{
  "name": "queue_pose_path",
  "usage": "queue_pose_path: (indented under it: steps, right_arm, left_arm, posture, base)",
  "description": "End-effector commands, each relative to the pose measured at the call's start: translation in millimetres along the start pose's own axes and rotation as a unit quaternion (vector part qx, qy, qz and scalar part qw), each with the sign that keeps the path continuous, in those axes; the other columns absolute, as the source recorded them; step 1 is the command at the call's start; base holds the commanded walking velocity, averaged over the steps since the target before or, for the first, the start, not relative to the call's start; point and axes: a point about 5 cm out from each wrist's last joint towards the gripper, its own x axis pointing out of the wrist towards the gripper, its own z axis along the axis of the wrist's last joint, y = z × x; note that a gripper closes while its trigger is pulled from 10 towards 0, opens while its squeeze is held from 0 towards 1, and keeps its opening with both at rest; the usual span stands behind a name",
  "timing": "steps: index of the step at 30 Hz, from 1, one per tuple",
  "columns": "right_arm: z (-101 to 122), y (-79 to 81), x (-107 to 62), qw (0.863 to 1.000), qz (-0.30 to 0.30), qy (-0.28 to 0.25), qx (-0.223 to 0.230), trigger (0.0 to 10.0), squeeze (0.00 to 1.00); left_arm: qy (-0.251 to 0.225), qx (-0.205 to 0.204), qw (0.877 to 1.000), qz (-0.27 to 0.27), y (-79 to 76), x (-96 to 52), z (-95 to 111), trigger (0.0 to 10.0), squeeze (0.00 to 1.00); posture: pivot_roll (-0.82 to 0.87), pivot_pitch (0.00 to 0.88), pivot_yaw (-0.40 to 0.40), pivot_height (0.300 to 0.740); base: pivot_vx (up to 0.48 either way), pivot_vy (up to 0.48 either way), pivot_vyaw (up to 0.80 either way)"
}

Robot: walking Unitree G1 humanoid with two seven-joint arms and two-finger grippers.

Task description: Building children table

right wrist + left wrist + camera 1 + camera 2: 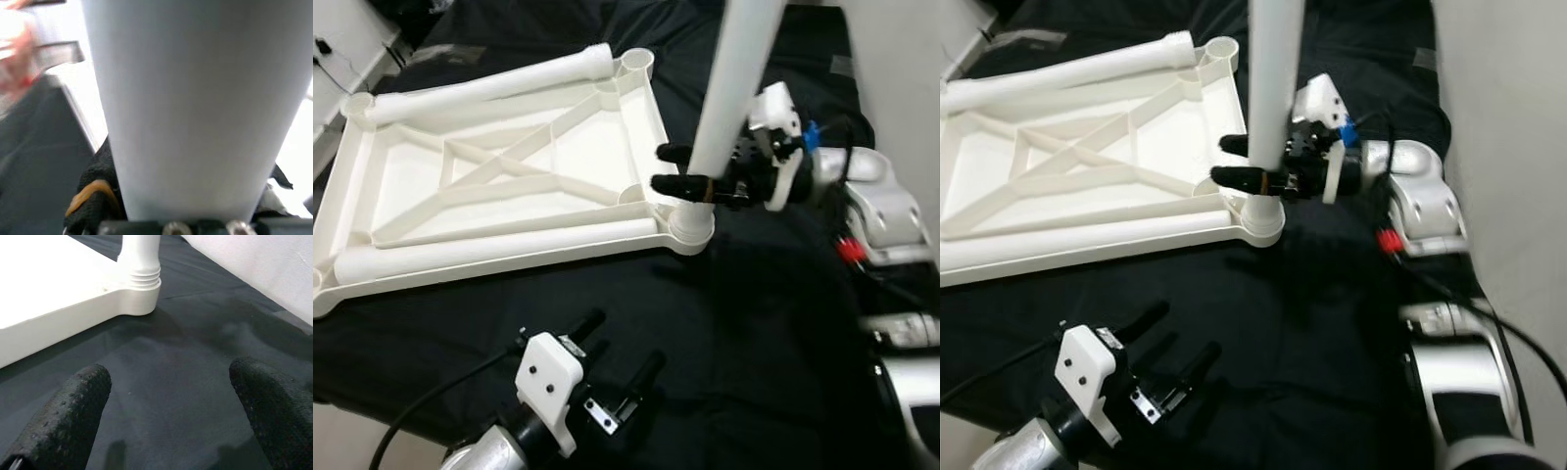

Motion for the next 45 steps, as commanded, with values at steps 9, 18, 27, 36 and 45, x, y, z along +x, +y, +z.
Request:
queue_pose_path:
  steps: [9, 18, 27, 36, 45]
  right_arm:
    - [-123.7, 95.7, 18.0, 0.918, -0.345, 0.18, 0.08, 0.0, 0.0]
    - [-119.3, 82.0, 14.3, 0.915, -0.352, 0.182, 0.074, 10.0, 0.0]
    - [-95.6, 74.6, 6.7, 0.977, -0.171, 0.086, 0.094, 10.0, 1.0]
    - [-64.0, 24.9, 0.4, 0.996, 0.009, 0.079, 0.035, 10.0, 1.0]
    - [-25.3, -10.6, 12.4, 0.991, 0.115, 0.062, 0.01, 7.0, 0.0]
  left_arm:
    - [0.035, 0.0, 0.999, -0.003, 14.1, 17.4, -36.6, 10.0, 0.0]
    - [0.027, -0.003, 1.0, 0.006, 24.7, 23.9, -34.7, 10.0, 0.0]
    - [0.013, -0.004, 1.0, 0.008, 16.6, 23.8, -30.3, 10.0, 0.0]
    - [0.006, -0.01, 1.0, 0.003, 5.7, 20.1, -23.6, 10.0, 0.0]
    - [0.003, -0.015, 1.0, -0.004, -7.1, 11.1, -12.0, 10.0, 0.0]
  posture:
    - [0.05, 0.064, 0.01, 0.74]
    - [-0.01, 0.069, 0.021, 0.74]
    - [0.02, 0.115, -0.001, 0.74]
    - [0.04, 0.165, -0.011, 0.74]
    - [0.08, 0.25, -0.012, 0.74]
  base:
    - [0.0, 0.0, 0.0]
    - [0.0, 0.0, 0.0]
    - [0.0, 0.0, 0.0]
    - [0.0, 0.0, 0.0]
    - [0.0, 0.0, 0.0]
